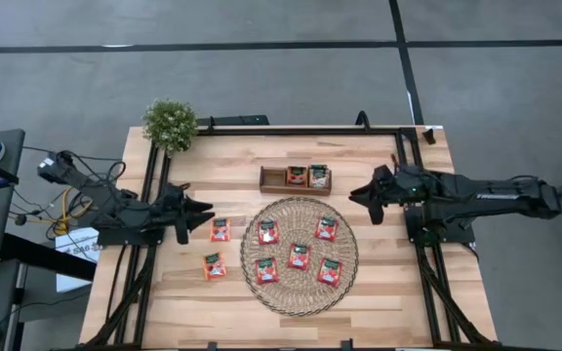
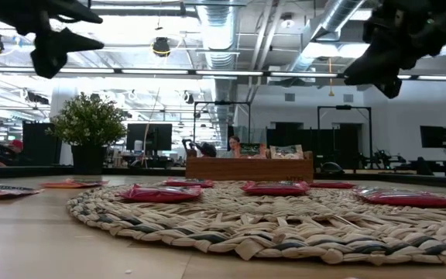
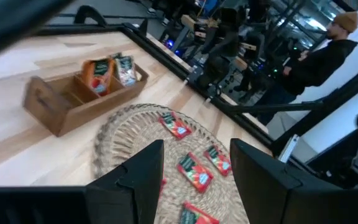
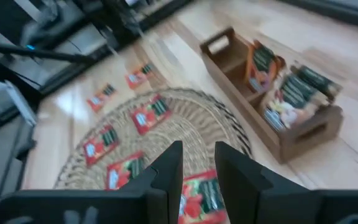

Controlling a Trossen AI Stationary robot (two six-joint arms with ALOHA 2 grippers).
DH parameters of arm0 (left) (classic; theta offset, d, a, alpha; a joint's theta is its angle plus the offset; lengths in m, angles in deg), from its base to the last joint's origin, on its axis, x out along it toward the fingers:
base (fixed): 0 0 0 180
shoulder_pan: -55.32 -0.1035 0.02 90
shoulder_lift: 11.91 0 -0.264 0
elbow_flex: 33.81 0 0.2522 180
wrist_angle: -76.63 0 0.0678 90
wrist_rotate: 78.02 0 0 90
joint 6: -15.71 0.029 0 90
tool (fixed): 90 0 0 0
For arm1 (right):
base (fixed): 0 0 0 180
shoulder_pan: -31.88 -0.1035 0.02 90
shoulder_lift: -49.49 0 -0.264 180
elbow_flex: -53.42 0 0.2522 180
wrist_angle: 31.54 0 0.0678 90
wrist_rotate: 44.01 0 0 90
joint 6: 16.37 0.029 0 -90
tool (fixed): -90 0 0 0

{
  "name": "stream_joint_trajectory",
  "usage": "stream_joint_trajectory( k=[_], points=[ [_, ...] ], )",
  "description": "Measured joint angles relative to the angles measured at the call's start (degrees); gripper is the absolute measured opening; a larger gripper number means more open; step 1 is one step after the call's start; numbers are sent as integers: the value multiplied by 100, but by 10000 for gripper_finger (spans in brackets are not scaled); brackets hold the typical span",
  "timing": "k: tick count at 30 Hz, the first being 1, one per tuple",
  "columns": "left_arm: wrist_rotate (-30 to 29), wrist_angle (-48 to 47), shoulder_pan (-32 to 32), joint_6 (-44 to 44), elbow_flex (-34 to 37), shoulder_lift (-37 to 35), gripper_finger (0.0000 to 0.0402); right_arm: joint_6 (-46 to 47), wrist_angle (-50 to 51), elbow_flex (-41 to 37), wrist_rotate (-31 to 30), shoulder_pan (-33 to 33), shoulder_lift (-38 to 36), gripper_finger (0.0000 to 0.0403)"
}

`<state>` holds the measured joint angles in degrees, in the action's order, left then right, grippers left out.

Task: Pick & Place Tea
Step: Put the pink tea bag into the middle section of the wooden organizer

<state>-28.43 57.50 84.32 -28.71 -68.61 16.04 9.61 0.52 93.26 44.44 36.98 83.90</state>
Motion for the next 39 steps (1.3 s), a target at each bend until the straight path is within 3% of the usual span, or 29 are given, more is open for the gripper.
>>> stream_joint_trajectory(
  k=[4, 8, 13, 18, 27, 39],
  points=[
    [638, 311, -466, -2, -221, 782, 177, -33, -456, -532, -5, -8, -604, 87],
    [1247, -8, -919, 7, -870, 1765, 177, -182, -1029, -1006, -9, 41, -1320, 87],
    [2098, -1548, -1508, 158, -1890, 2888, 177, -310, -2005, -1563, -7, 40, -2320, 87],
    [2914, -2926, -2033, 796, -2641, 3807, 177, -5, -1793, -1696, -7, 40, -3029, 87],
    [3715, -3924, -2998, 1715, -2800, 4542, 177, 409, -1187, -1696, 9, 58, -3375, 87],
    [4481, -4050, -3967, 2913, -2798, 5005, 177, 449, -1044, -1696, 5, 102, -3366, 87]
  ],
)
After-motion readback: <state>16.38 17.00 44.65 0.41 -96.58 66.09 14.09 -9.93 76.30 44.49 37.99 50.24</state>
